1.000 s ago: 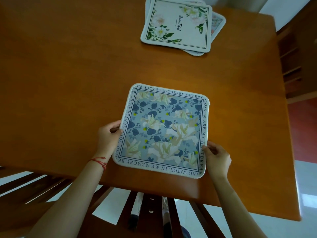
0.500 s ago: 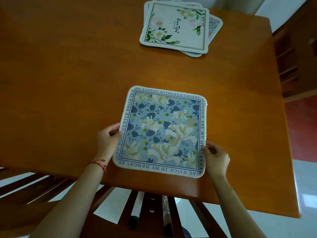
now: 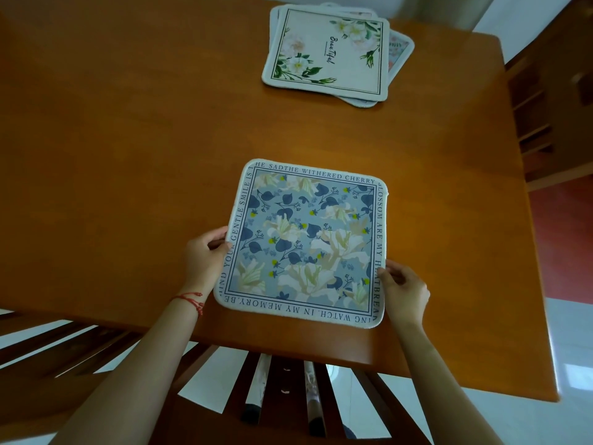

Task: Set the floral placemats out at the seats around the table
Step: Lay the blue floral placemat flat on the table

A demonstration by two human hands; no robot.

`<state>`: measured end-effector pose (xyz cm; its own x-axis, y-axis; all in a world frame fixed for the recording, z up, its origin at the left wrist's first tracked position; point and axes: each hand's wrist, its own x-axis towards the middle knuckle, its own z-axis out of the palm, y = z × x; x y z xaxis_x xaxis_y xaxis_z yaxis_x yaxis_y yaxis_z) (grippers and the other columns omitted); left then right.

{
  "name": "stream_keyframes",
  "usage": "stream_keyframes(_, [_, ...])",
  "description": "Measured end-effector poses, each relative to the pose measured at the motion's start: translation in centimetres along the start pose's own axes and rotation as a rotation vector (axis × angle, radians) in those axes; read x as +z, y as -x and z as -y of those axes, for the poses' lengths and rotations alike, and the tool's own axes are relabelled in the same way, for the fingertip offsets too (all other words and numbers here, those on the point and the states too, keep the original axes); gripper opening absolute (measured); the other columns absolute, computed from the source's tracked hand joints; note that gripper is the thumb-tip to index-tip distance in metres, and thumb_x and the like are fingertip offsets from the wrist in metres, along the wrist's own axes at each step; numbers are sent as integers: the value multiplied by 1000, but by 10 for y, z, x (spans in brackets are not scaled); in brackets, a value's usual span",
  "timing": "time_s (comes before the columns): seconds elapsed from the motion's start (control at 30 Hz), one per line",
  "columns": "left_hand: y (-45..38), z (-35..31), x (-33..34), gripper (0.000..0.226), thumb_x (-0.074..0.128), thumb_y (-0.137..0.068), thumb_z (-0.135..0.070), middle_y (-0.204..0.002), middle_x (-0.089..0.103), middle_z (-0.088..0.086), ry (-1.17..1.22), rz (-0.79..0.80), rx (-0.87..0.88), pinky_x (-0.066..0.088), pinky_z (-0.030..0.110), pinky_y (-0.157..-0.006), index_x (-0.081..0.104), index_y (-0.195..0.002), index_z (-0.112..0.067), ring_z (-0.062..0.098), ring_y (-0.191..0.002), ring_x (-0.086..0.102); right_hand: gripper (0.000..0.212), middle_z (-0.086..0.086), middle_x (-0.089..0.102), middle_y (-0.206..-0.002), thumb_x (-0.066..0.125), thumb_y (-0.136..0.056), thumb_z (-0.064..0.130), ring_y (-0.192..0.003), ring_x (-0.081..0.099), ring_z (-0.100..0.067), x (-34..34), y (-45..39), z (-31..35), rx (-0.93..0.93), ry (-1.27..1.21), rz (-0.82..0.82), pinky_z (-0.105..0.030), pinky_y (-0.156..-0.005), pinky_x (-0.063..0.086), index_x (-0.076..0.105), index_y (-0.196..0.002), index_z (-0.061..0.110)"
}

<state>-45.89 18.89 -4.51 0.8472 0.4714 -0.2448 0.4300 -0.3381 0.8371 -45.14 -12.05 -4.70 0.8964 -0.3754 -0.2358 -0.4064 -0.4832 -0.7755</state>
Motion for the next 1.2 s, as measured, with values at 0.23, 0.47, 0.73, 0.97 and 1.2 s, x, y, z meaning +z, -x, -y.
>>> stream_keyframes(0.23, [2,-4,0,30,54,-87,3,-99,62,-2,-33,15,12,47,6,-50,62,-115,-6,-4,-75,56,20,-1,67,-89,60,-87,12,-75,62,-13,-3,2,4,-23,28,33,-15,-59,45,67,-105,9])
stream_keyframes(0.47, [18,-9,-1,41,55,-90,-11,-128,53,15,-312,118,95,49,35,-91,48,-130,-5,30,-111,56,30,-9,60,-108,53,-92,24,-92,56,-17,-11,13,7,-138,230,140,-27,-71,44,60,-119,11])
stream_keyframes(0.73, [45,-19,-7,55,52,-91,-25,-144,39,11,-548,333,300,27,34,-111,34,-140,-7,25,-135,32,47,-5,38,-144,46,-95,33,-129,38,-22,-17,52,25,-325,567,256,-34,-94,44,39,-138,14])
stream_keyframes(0.97, [74,-31,-11,57,43,-95,-34,-150,29,9,-776,361,553,17,32,-114,26,-143,-9,22,-141,22,53,-3,29,-150,41,-95,41,-136,28,-19,-19,87,36,-379,649,278,-33,-102,38,30,-143,20])
stream_keyframes(1.2, [106,-31,-21,56,32,-96,-41,-151,28,9,-878,332,590,20,39,-115,26,-144,-11,23,-141,20,51,-3,31,-149,41,-95,41,-136,29,-19,-35,119,36,-478,661,223,-34,-104,36,34,-141,18])
